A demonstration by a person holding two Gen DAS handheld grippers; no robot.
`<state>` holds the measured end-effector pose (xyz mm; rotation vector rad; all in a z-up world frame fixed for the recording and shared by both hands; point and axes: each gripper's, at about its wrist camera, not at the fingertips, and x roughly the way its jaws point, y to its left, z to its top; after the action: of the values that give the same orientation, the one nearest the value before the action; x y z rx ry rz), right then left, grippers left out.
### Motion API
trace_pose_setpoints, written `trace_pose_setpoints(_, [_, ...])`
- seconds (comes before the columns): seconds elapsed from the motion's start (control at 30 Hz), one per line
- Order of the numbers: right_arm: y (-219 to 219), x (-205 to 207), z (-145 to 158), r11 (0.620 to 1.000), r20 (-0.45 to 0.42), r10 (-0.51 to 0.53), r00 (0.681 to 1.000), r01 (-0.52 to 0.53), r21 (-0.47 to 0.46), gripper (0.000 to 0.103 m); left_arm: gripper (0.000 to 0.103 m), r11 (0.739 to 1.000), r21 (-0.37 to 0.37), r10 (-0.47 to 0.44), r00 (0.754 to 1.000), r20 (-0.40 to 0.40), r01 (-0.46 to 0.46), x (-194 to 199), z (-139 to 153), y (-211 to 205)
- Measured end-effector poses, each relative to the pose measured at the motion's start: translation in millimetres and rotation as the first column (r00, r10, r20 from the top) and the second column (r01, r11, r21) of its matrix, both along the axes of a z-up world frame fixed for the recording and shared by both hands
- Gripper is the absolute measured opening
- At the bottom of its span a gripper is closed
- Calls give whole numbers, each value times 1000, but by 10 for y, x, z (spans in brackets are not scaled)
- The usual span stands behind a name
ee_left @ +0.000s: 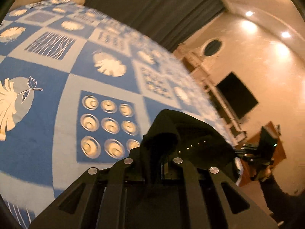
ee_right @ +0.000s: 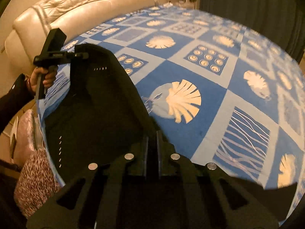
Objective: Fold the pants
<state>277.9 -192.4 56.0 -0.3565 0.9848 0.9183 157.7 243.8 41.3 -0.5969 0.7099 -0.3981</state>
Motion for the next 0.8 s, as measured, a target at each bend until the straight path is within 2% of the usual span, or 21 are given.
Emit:
trace_pose_setpoints(0.07, [3, -329, -7, 1000, 52, 13, 999, -11, -24, 7, 10, 999, -27, -22, 999, 34, 23, -263, 54, -34])
trace_pose_setpoints(0.17, [-69, -760, -155, 999, 68, 16, 998, -13, -40, 7, 11, 997, -55, -52, 997, 48, 54, -686, 42, -84])
trace_pose_setpoints(0.23, [-112, -998, -309, 998, 69, 15, 998, -11, -59, 7, 17, 997, -38, -66, 997, 27, 67, -966, -35, -145])
trace_pose_setpoints(0.3, [-150, -1220, -520, 998, 23, 6, 1000, -4, -63, 7, 24, 998, -23, -55, 998, -13, 54, -1144, -163, -171])
trace_pose_setpoints(0.4, [-150, -1492, -775, 995, -20, 18, 1000, -20, -101, 9, 31, 999, -4, -32, 994, -101, 32, -1405, -410, -206])
trace_pose_setpoints(0.43, [-147, -1565, -847, 993, -27, 18, 999, -21, -112, 15, 40, 1000, 10, -14, 991, -130, 15, -1471, -472, -216])
trace_pose_setpoints(0.47, [-157, -1630, -907, 993, -38, 9, 999, -13, -116, 16, 46, 1000, 19, 13, 988, -155, -10, -1549, -531, -208])
trace_pose_setpoints(0.5, [-177, -1655, -901, 994, -35, -10, 999, 6, -108, 20, 61, 999, 6, 45, 982, -183, -44, -1634, -593, -186])
trace_pose_setpoints(0.53, [-214, -1656, -872, 996, -52, -34, 998, 30, -81, 36, 68, 996, -22, 75, 976, -206, -82, -1710, -642, -153])
trace_pose_setpoints(0.6, [-359, -1608, -764, 994, -147, -103, 984, 107, 23, 62, 72, 979, -100, 154, 962, -226, -180, -1879, -704, -45])
trace_pose_setpoints(0.63, [-444, -1592, -704, 986, -169, -138, 976, 151, 68, 66, 72, 968, -126, 183, 955, -233, -216, -1948, -719, -18])
trace_pose_setpoints(0.73, [-700, -1480, -608, 946, -286, -226, 931, 280, 164, 66, 72, 928, -199, 264, 934, -239, -314, -2099, -700, -27])
trace_pose_setpoints(0.8, [-904, -1375, -642, 894, -391, -294, 872, 395, 210, 66, 72, 906, -241, 288, 923, -254, -349, -2085, -700, -91])
